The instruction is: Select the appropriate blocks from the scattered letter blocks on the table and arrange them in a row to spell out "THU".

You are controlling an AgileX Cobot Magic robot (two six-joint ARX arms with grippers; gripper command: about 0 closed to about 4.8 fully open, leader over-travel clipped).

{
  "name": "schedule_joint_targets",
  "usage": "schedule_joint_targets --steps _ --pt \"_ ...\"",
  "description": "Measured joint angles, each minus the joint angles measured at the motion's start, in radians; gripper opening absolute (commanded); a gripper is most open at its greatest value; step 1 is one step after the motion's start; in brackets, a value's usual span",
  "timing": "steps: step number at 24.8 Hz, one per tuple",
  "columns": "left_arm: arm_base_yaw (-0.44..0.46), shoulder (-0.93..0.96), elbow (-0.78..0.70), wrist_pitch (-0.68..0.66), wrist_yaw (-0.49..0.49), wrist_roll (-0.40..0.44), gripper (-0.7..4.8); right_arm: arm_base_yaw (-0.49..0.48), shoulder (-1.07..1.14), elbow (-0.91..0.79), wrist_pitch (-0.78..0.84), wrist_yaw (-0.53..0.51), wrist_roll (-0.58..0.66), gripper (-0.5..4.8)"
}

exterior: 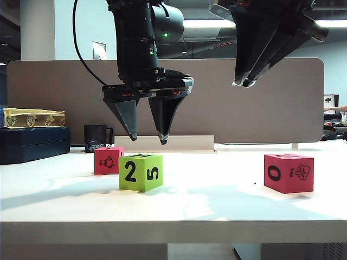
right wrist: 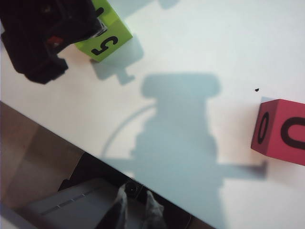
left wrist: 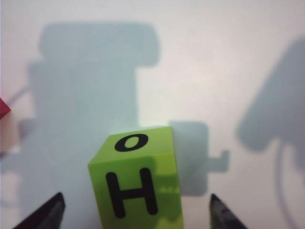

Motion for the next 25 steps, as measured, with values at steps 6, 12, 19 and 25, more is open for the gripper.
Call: schedule_joint_targets --steps 6,12,19,25 --pt "0.052 0.006 -0.023 0.018 0.074 -0.005 4.04 0.0 0.0 0.0 -0.008 0.0 0.0 0.54" --pt "0.04 0.009 -0.09 0.044 0.152 -0.019 4.04 0.0 0.0 0.0 -0.002 0.0 0.0 0.54" --pt "0.037 0.026 -0.098 0.061 0.153 -0.022 3.71 0.0 0.0 0.0 -0.003 -0.001 0.0 0.54" --pt "0.039 0.033 -0.099 0.072 0.106 -0.026 3.04 0.0 0.0 0.0 -0.003 -0.002 0.0 0.54"
